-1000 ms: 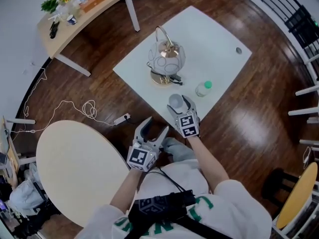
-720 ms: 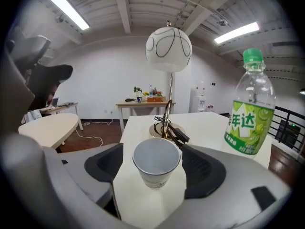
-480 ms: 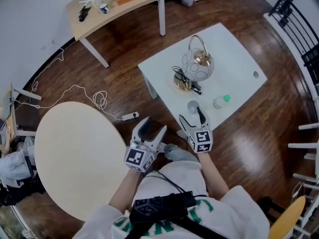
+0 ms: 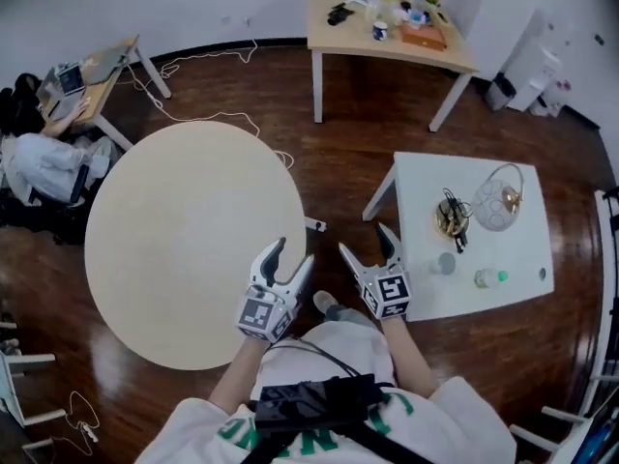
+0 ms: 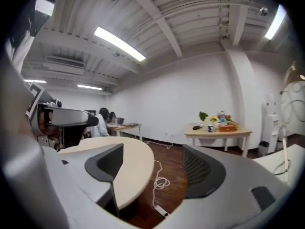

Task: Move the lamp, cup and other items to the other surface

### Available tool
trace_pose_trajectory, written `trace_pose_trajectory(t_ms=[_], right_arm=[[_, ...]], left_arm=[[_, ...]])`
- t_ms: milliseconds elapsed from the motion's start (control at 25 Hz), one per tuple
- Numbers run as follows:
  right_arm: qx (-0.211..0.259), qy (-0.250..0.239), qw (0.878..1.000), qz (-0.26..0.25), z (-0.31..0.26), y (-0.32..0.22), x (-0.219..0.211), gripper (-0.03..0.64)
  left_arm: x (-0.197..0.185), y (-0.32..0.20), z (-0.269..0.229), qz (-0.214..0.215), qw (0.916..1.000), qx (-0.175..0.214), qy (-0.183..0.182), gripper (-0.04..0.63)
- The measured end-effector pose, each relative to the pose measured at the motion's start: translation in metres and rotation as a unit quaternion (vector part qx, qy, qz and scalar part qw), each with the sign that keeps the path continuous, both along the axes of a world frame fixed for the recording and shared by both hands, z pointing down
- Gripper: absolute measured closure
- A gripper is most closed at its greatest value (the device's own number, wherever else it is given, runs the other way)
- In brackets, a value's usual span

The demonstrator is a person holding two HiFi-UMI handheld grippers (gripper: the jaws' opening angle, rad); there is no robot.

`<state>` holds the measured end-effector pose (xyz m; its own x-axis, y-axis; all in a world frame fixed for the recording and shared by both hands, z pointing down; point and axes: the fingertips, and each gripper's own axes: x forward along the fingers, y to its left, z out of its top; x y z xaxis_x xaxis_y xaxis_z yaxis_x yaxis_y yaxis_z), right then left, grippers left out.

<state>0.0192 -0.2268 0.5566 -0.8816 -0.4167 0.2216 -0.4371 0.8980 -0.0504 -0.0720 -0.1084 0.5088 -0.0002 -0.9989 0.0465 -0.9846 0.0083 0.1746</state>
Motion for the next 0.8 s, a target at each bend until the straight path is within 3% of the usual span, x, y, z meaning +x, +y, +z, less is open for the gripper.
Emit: trace_pose_trajectory(t_ms=[160, 320, 400, 560, 680, 800], right_arm=[[0.000, -0.026, 0.994, -0.110, -0.013, 0.054, -0.091, 0.202], [0.021, -0.031, 0.972, -0.232, -0.025, 0.122, -0.172, 0.207], [0.022, -0.040, 0.957, -0.287, -0.032, 0.168, -0.211, 0.209], [0.013, -0.072, 0.923, -0.379, -0.050, 0.262, -0.265, 0.210], [0.006, -0.078, 0.907, -0.415, -0.063, 0.309, -0.281, 0.210], [-0.005, -0.082, 0.891, -0.446, -0.058, 0.336, -0.288, 0.210]], left_arm=[[-0.060, 0.066, 0.001, -0.113, 0.9933, 0.009, -0.022, 0.333], [-0.103, 0.135, -0.010, -0.218, 0.9755, 0.004, -0.031, 0.333], [-0.127, 0.183, -0.026, -0.276, 0.9608, 0.001, -0.026, 0.333], [-0.163, 0.277, -0.040, -0.387, 0.9222, 0.006, -0.005, 0.333], [-0.172, 0.335, -0.026, -0.443, 0.8961, -0.001, -0.019, 0.333], [-0.176, 0.368, -0.021, -0.476, 0.8789, 0.003, -0.026, 0.333]])
